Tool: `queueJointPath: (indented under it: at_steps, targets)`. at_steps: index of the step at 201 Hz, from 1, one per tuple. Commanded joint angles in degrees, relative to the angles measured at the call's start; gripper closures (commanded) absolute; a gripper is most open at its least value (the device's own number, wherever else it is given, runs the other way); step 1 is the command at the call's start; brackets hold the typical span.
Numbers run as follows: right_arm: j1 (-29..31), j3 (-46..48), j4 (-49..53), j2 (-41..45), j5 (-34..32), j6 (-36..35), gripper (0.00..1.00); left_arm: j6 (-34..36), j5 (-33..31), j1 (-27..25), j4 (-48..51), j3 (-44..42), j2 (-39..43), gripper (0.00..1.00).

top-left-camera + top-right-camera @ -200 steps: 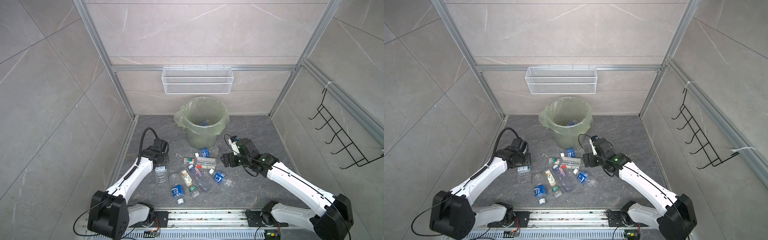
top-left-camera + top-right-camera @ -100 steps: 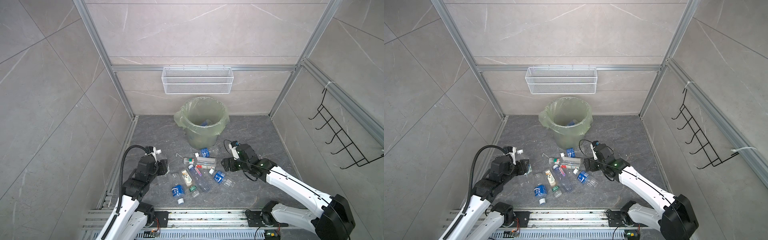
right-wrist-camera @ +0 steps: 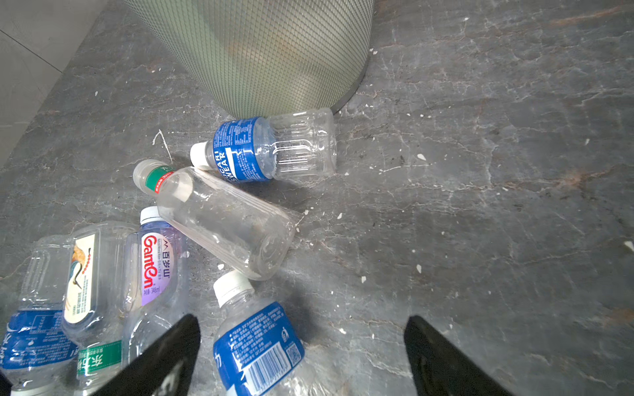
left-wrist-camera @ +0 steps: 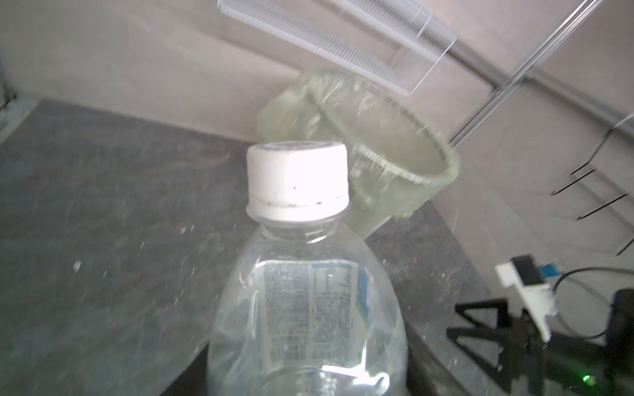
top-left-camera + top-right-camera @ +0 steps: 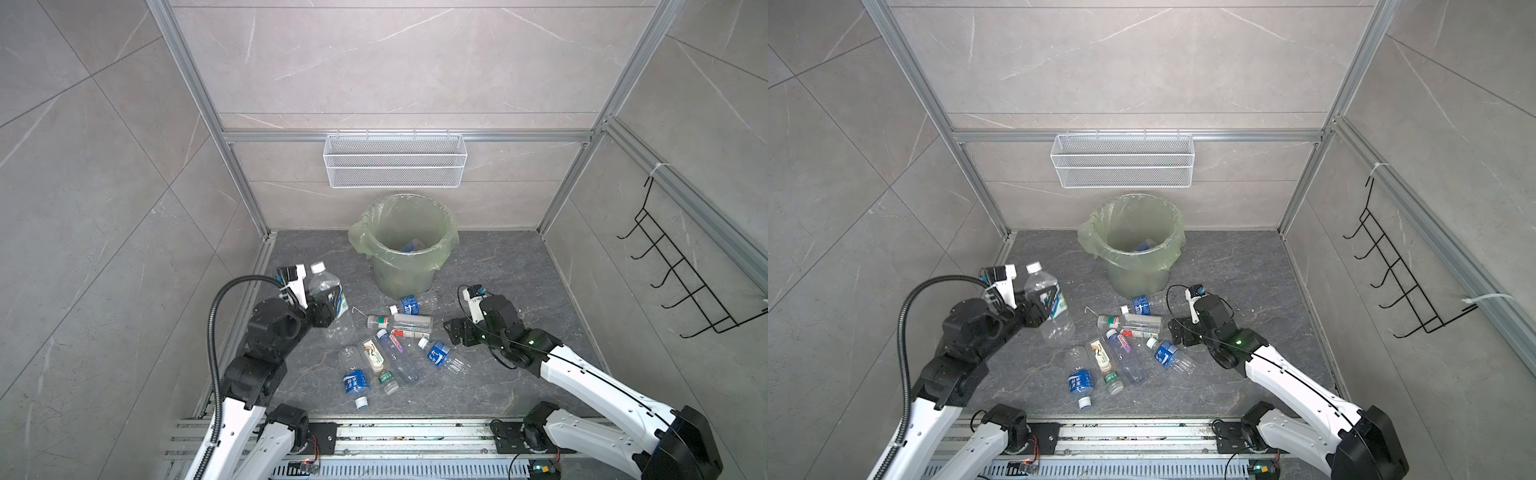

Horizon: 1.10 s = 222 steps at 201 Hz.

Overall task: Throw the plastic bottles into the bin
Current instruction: 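Lift the green-label bottle with the left gripper up over the bin, then open the left gripper to drop the bottle into the bin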

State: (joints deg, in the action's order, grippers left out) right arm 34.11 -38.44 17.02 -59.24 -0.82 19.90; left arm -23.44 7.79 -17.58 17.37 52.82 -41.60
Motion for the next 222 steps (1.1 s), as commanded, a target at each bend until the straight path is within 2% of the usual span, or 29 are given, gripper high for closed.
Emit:
queueJointPath:
  at_steps: [1,22,42,46,49,60,74,86,123,177,222]
  targets:
    - [0.3,0.7,-0.8,1.7,-0.8,1.0,0.05,-0.1,5.6,0.0,-11.0,11.8,-10.1,0.46]
    - [0.3,1.2,-0.9,2.9,-1.1,1.3,0.05,-0.8,7.8,-1.0,-14.9,27.1,-24.8,0.49]
    - [0.3,2.1,-2.1,3.1,-1.8,1.9,0.05,-3.8,11.5,-1.3,-17.6,44.1,-42.7,0.47]
    - [0.3,2.2,-2.3,2.9,-1.9,1.9,0.05,-4.7,13.1,-1.3,-17.3,48.2,-46.6,0.43]
    - [0.3,2.2,-2.5,2.7,-2.0,2.0,0.05,-5.5,14.4,-1.3,-16.9,51.1,-49.7,0.36]
    - [0.3,2.1,-2.3,2.1,-2.6,2.4,0.04,-7.1,16.8,-1.2,-12.6,62.0,-58.9,0.02]
    - [0.3,2.1,-1.9,2.3,-4.2,3.1,0.01,-9.5,18.4,-1.1,-12.9,66.9,-64.1,0.00]
    - [0.3,1.9,-1.3,2.6,-5.1,3.1,0.01,-8.9,17.5,-1.1,-13.5,66.2,-63.7,0.00]
    - [0.3,0.9,0.2,3.4,-5.6,2.5,0.01,-5.9,14.8,-1.1,-15.4,57.1,-55.1,0.00]
    - [0.6,-2.3,3.1,-0.4,2.2,0.2,0.00,-3.1,11.7,-1.2,-15.2,40.8,-40.3,0.00]
    - [3.3,-5.6,8.7,-4.8,1.3,-0.8,0.01,-2.4,8.3,-1.2,-14.6,25.6,-30.6,0.00]
